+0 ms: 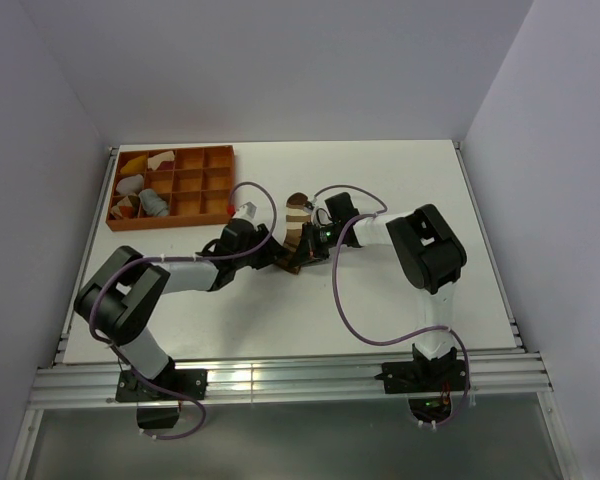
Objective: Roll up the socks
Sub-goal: Roll the sock at the center of the board.
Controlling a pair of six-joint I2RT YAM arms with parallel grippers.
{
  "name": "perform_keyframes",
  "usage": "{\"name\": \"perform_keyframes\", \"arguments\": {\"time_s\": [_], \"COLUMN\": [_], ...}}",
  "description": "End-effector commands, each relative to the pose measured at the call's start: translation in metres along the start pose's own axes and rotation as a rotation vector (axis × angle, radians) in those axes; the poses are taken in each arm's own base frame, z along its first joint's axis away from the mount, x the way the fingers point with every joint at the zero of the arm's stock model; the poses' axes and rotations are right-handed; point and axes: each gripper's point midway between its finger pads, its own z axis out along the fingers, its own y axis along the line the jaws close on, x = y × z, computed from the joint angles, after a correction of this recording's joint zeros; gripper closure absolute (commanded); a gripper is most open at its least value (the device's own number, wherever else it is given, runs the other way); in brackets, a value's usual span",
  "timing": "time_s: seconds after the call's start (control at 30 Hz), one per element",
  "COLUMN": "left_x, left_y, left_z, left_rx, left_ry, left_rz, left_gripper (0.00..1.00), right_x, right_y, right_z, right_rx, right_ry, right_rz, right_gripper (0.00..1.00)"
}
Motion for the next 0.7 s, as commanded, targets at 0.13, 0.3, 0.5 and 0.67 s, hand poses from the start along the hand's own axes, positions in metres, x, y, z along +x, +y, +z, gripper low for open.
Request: {"name": "perform_keyframes", "arguments": {"time_s": [0.13,0.3,0.5,0.67], "left_x": [-0.013,0.001,0.012,-0.023], "left_y": [-0.011,-0.006,-0.007,0.000], "left_z": [0.003,0.010,0.008,-0.022], "left_rx": [0.061,0.068,0.070,-0.066], "left_ry": [-0.077,-0.031,0.006,-0.144], "left_rz": [0.016,-0.007,-0.030,-0.113], "left_gripper": [0.63,0.65,0.67,0.55], "right_x": [0.040,0.039,0.036,0.034], "right_y": [-0.053,-0.055,-0.056,-0.056], "right_z": [0.011,0.011,0.012,0.011], "right_rx": [0.172,0.179,0.182,0.190], "right_ry": [0.082,0.073,0.063,0.049], "right_rz": [0.104,0.098,0.095,0.087], "right_gripper": [1.00,1.00,1.00,1.00]}}
